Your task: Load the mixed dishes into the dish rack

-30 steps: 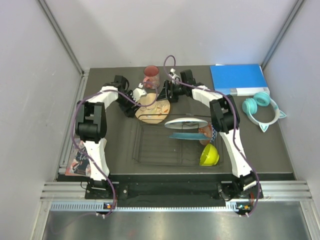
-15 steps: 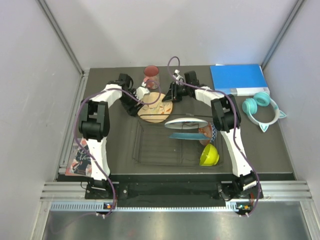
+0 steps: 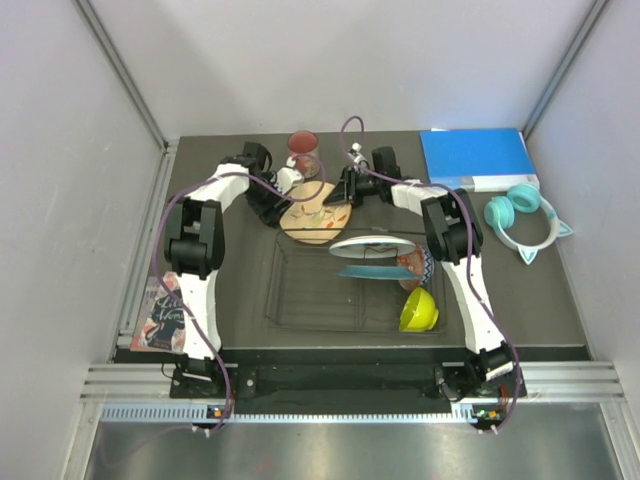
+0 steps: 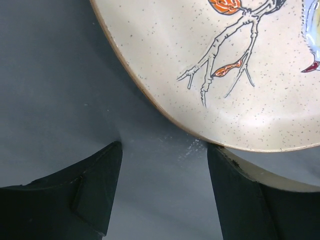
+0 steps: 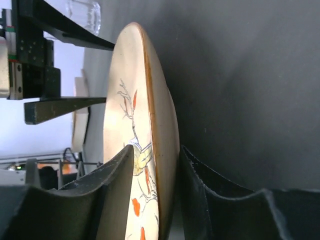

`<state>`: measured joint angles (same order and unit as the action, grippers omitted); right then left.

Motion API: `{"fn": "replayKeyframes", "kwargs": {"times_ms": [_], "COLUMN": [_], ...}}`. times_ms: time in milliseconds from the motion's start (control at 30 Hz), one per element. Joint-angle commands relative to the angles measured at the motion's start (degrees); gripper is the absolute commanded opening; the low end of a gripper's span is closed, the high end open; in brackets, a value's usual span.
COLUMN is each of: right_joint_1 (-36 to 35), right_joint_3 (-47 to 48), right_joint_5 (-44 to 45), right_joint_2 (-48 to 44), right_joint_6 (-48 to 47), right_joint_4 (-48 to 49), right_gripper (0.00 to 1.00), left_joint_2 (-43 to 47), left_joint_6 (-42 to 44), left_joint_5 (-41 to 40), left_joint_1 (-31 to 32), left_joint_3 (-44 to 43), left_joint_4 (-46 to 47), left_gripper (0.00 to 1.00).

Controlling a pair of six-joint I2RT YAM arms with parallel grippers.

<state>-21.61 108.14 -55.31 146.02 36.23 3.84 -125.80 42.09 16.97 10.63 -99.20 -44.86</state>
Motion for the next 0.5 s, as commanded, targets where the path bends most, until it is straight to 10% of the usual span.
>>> {"fn": "replayKeyframes", "kwargs": {"times_ms": [0, 133, 467], "right_joint_1": [-8.5, -8.8, -5.2], "right_joint_3": [-2.1, -2.7, 1.3], "right_joint_5": [-11.9, -12.8, -9.4], "right_joint_2": [0.5, 0.8, -4.3], "right_joint_6": [3.8, 6.2, 4.9], "right_joint_4": [1.0, 3.4, 2.7], "right_gripper": [0.37, 0.01, 0.00], "left_joint_2": [-5.9, -5.2, 0.5], "left_joint_6": [-5.4, -6.0, -8.4], "left_joint_5": [13.6, 14.5, 10.2], "left_joint_1": [7.1, 7.1, 4.4], "left_joint_3": [-2.1, -2.7, -1.5], "left_joint_4": [14.2, 13.7, 11.3], "left_gripper": [0.74, 0.74, 0.74]}}
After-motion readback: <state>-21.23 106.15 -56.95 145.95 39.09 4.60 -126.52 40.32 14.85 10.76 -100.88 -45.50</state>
